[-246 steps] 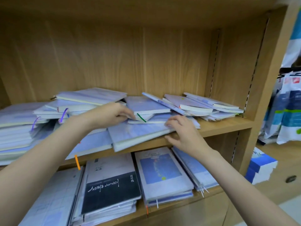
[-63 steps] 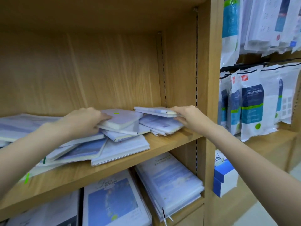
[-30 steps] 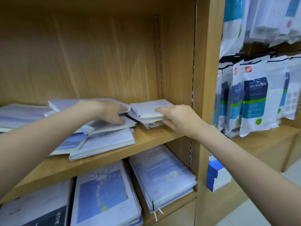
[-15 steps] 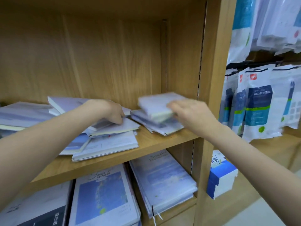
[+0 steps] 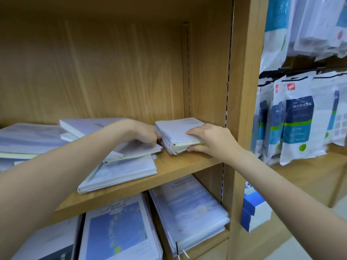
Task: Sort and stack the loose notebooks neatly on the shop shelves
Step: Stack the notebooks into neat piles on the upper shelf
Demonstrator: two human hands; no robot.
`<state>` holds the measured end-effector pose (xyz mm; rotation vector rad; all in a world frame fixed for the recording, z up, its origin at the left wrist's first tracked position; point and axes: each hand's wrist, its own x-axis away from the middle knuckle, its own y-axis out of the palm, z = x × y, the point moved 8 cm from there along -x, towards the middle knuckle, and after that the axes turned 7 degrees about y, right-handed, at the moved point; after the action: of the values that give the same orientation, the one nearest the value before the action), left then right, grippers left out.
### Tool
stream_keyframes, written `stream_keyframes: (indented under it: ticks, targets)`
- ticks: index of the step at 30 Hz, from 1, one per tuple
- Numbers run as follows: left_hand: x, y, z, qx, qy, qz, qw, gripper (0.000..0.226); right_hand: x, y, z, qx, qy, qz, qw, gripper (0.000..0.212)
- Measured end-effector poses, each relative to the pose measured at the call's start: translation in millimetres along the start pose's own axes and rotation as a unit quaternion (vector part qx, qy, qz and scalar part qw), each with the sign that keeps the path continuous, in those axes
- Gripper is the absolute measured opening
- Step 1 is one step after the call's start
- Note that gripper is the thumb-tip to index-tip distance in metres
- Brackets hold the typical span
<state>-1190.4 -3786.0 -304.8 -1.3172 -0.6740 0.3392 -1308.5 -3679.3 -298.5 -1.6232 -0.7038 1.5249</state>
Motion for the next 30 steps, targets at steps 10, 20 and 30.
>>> stream_keyframes:
  ticks: [10, 20, 30]
  targets:
    - [29.1, -16.3, 2.4, 0.204, 0.045, 0.080, 0.975, 0.023, -35.9, -13.3, -3.6, -0.076, -0.019, -0.061, 0.995, 0.059]
    - [11.9, -2.5, 1.8, 0.145, 0.044, 0.070, 0.986, 0.045, -39.3, -26.1, 20.0, -0.240, 0.044, -0.050, 0.969, 0.044]
    - [114.3, -42.6, -25.7, 0.161, 0.107, 0.375, 0.906, 0.037, -16.8, -17.8, -15.1, -0.258, 0.043, -0.108, 0.959, 0.046]
